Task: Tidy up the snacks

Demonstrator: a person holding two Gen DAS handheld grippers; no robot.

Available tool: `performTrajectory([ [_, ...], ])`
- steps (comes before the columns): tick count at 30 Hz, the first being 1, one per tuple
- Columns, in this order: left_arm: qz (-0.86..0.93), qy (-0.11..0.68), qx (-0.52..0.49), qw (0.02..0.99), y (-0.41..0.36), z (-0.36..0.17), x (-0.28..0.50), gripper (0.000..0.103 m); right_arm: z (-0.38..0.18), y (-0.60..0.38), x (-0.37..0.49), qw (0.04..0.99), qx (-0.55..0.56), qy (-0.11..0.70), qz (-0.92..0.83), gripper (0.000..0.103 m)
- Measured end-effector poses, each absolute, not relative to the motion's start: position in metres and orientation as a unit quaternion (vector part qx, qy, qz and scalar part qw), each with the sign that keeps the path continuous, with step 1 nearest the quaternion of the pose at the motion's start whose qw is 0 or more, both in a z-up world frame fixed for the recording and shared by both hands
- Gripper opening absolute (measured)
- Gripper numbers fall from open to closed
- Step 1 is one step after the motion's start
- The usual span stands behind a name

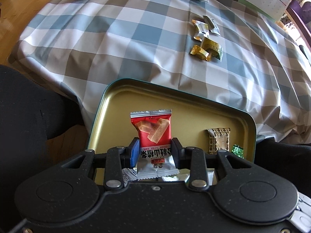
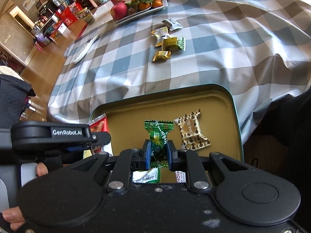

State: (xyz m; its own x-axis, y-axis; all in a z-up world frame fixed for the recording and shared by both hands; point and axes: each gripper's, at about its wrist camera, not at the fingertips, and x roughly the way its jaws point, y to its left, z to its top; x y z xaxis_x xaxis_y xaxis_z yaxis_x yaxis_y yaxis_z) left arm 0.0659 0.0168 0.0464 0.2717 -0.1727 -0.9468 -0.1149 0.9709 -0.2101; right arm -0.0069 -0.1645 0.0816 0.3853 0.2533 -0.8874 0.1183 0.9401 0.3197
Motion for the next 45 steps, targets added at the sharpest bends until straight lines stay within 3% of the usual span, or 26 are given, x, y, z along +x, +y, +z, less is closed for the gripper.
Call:
performTrajectory([
  [11, -0.02, 0.599, -0.122, 0.791, 0.018, 0.047, 0.071, 0.043, 0.077, -0.16, -0.001, 0.812, 0.161, 0.559, 0.042, 0.022],
  [16, -0.016, 0.604, -0.119, 0.788, 0.017, 0.044, 0.07, 0.044, 0.076, -0.161, -0.002, 0.814, 0.164, 0.556, 0.037, 0.051],
  [30, -0.007, 0.606, -0.087, 0.79, 0.01, 0.039, 0.064, 0.044, 0.064, -0.176, 0.0, 0.809, 0.197, 0.553, -0.016, 0.086],
  [36, 0.008, 0.591, -0.067, 0.804, 0.006, 0.041, 0.06, 0.054, 0.058, -0.171, 0.002, 0.808, 0.17, 0.564, 0.002, 0.09],
  [45, 0.012, 0.561, -0.032, 0.827, 0.001, 0.048, 0.053, 0.059, 0.05, -0.164, 0.002, 0.801, 0.136, 0.583, 0.01, 0.09],
])
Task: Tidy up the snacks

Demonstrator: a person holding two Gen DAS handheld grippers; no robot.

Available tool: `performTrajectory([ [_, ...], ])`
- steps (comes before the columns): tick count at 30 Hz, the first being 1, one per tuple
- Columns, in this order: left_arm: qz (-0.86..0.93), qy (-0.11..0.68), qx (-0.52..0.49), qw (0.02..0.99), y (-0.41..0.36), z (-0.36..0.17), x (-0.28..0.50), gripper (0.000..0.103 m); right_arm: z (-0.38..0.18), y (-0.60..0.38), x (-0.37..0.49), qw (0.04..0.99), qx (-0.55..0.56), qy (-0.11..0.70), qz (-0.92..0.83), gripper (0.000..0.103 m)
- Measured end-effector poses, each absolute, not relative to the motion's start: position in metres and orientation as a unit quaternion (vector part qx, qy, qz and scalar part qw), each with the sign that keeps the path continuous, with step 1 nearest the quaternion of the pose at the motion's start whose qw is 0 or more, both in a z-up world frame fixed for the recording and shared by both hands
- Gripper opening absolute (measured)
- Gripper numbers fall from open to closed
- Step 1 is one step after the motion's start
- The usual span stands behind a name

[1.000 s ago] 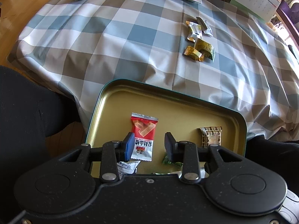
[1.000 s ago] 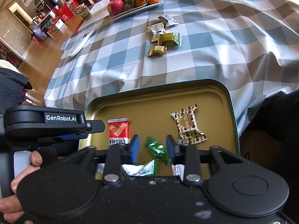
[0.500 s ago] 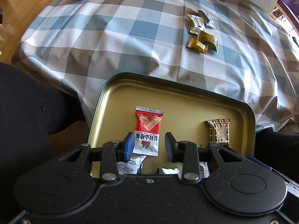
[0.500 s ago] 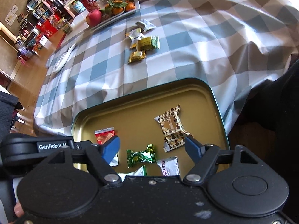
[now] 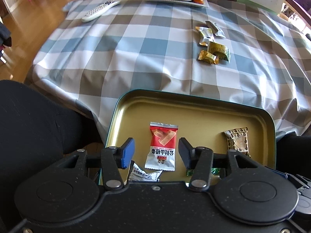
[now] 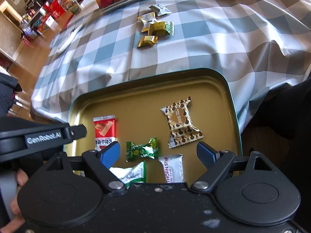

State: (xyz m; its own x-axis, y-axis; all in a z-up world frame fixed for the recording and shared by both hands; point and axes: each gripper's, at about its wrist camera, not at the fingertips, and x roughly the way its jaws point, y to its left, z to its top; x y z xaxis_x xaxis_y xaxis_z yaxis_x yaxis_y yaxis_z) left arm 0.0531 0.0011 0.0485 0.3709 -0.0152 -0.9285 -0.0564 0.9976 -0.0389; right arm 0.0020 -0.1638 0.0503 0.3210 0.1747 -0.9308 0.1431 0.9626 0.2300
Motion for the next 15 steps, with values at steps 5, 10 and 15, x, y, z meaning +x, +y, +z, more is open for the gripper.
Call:
performTrajectory([
  [5, 0.014, 0.551, -0.029, 0.834, 0.002, 0.052, 0.051, 0.061, 0.048, -0.161, 0.0, 0.807, 0.111, 0.58, -0.003, 0.092],
  [10, 0.019, 0.538, -0.014, 0.842, 0.001, 0.055, 0.049, 0.061, 0.046, -0.164, -0.001, 0.816, 0.089, 0.57, -0.032, 0.095],
  [15, 0.01, 0.53, -0.022, 0.848, 0.003, 0.061, 0.048, 0.067, 0.045, -0.169, -0.002, 0.827, 0.093, 0.552, -0.056, 0.097],
])
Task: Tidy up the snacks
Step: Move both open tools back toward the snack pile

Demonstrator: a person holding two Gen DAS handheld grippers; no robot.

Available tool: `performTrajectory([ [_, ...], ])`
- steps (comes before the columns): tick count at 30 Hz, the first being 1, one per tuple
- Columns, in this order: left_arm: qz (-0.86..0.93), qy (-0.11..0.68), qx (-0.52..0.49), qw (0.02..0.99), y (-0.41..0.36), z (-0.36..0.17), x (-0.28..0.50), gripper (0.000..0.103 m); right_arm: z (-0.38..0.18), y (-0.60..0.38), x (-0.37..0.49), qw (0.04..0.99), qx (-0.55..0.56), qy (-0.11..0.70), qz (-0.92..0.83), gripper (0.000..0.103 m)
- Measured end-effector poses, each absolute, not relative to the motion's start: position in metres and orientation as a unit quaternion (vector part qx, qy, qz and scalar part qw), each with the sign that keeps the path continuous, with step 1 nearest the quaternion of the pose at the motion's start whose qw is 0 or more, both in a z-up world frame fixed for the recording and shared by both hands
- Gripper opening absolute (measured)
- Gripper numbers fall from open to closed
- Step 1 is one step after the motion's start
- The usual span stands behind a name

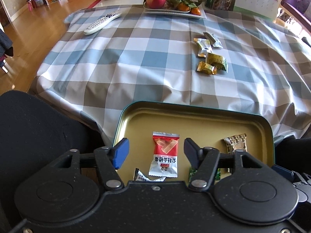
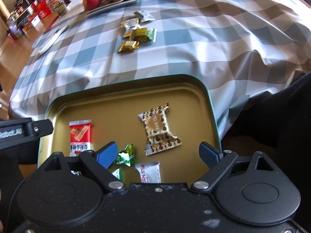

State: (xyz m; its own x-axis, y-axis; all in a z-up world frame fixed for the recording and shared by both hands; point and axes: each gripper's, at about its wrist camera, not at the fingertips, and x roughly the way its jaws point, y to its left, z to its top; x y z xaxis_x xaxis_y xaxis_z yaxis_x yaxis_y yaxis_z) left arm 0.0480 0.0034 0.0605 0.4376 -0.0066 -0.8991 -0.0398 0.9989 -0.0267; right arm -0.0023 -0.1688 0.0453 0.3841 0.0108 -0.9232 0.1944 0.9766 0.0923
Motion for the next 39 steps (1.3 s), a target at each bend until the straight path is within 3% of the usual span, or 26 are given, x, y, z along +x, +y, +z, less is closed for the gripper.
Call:
performTrajectory([
  [6, 0.027, 0.524, -0.017, 0.851, 0.006, 0.066, 0.052, 0.067, 0.051, -0.167, -0.003, 0.845, 0.079, 0.526, -0.049, 0.103],
  [18, 0.069, 0.461, -0.004, 0.885, 0.007, 0.077, 0.048, 0.067, 0.056, -0.166, 0.002, 0.854, 0.095, 0.51, -0.031, 0.103],
  [33, 0.027, 0.482, 0.012, 0.875, -0.006, 0.071, 0.059, 0.067, 0.057, -0.169, 0.027, 0.845, 0.099, 0.523, -0.042, 0.103],
  [39, 0.019, 0.494, 0.013, 0.869, -0.006, 0.067, 0.069, 0.067, 0.055, -0.173, 0.044, 0.841, 0.096, 0.531, -0.047, 0.096],
])
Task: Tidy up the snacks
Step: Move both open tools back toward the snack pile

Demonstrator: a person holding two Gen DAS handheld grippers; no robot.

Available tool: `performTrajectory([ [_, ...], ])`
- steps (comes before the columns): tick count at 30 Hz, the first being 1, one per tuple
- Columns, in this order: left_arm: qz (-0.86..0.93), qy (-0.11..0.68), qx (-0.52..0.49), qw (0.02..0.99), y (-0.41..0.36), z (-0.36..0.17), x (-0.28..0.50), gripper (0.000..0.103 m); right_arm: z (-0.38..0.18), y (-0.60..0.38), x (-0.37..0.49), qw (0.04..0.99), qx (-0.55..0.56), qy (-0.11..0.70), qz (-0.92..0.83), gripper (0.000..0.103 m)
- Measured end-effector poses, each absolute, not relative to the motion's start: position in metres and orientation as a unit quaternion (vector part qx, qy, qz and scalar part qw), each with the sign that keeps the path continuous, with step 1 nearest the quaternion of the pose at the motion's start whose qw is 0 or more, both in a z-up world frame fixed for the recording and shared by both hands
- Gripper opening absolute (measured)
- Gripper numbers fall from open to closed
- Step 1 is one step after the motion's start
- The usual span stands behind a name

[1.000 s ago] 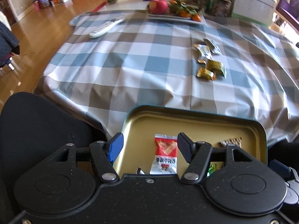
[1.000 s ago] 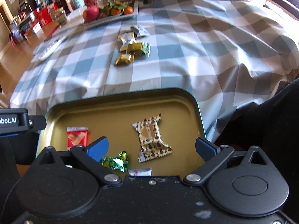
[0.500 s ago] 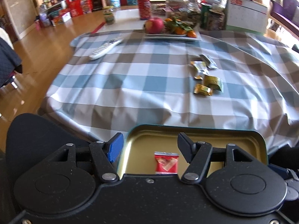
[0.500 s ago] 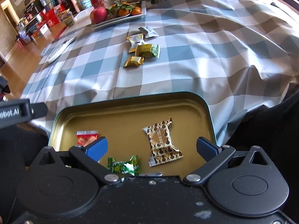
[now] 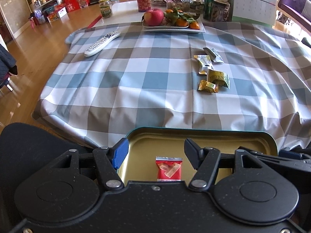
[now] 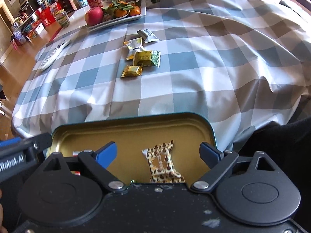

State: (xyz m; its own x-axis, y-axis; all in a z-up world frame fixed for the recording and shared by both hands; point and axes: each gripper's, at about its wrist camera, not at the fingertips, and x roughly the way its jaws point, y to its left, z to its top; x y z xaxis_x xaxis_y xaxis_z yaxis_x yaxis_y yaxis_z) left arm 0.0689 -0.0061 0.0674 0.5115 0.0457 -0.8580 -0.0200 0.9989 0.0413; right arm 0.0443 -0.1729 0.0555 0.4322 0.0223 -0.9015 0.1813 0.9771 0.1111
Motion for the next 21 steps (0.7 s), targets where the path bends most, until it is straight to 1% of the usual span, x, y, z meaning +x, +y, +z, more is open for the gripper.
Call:
performTrajectory([
  [7, 0.018, 0.494, 0.016, 0.869, -0.005, 0.067, 0.083, 0.067, 0.059, -0.18, 0.064, 0.844, 0.079, 0.527, -0.059, 0.096],
  [10, 0.016, 0.501, 0.008, 0.865, -0.003, 0.066, 0.093, 0.067, 0.062, -0.183, 0.076, 0.846, 0.066, 0.525, -0.06, 0.095],
  [21, 0.008, 0.525, -0.018, 0.851, 0.005, 0.06, 0.139, 0.067, 0.073, -0.192, 0.129, 0.853, 0.04, 0.518, -0.042, 0.095],
])
